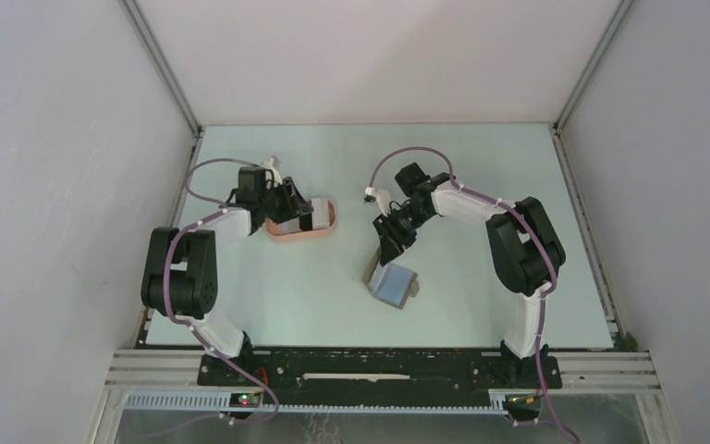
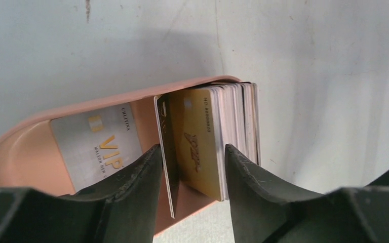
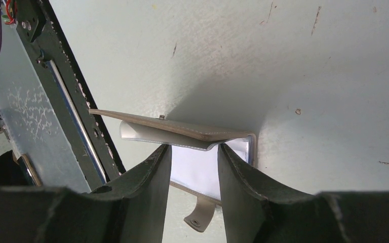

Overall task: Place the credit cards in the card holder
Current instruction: Pick up the credit card from the storage box.

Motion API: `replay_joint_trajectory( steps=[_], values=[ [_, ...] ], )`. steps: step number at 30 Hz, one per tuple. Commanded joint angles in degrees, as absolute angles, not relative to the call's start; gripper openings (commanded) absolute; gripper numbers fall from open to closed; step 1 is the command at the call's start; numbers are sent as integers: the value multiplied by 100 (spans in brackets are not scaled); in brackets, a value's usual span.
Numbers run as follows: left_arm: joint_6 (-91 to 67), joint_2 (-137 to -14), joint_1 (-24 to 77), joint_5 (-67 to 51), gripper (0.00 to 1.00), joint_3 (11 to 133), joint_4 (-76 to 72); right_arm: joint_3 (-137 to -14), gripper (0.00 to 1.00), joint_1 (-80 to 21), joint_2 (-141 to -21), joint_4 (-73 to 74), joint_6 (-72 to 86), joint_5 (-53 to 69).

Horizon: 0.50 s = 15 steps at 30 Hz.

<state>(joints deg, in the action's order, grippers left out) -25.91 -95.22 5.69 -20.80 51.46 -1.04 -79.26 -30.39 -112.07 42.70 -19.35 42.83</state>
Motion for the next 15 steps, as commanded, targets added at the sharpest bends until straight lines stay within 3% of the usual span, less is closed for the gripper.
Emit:
replay_joint_trajectory(
  steps=[1, 15],
  values=[
    [-2755, -9519, 591, -2387, 56, 5340, -473, -8165, 47, -3015, -11138, 4345, -1972, 4436],
    [-3095, -9757, 738, -2735, 65, 5338, -932, -8165, 47, -3006, -11147, 4359, -1994, 4474]
  ],
)
